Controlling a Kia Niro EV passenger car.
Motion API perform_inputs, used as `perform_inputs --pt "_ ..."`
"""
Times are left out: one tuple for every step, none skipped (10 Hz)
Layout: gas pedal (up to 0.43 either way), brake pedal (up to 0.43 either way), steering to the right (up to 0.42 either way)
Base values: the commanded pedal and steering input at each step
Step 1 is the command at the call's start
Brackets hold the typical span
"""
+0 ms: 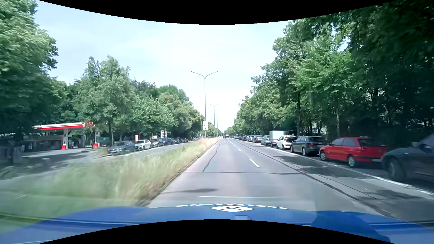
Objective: Follow the waypoints while adhering to traffic rules and regulations
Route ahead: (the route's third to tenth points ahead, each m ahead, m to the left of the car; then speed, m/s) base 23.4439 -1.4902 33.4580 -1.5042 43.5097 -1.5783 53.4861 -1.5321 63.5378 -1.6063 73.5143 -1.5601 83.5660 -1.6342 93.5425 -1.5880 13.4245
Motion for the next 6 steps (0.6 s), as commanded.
perform_inputs --pt "0.15 0.0 -0.003" --pt "0.15 0.0 -0.002" --pt "0.15 0.0 -0.002" --pt "0.15 0.0 -0.003" --pt "0.15 0.0 -0.003" --pt "0.15 0.0 -0.003"
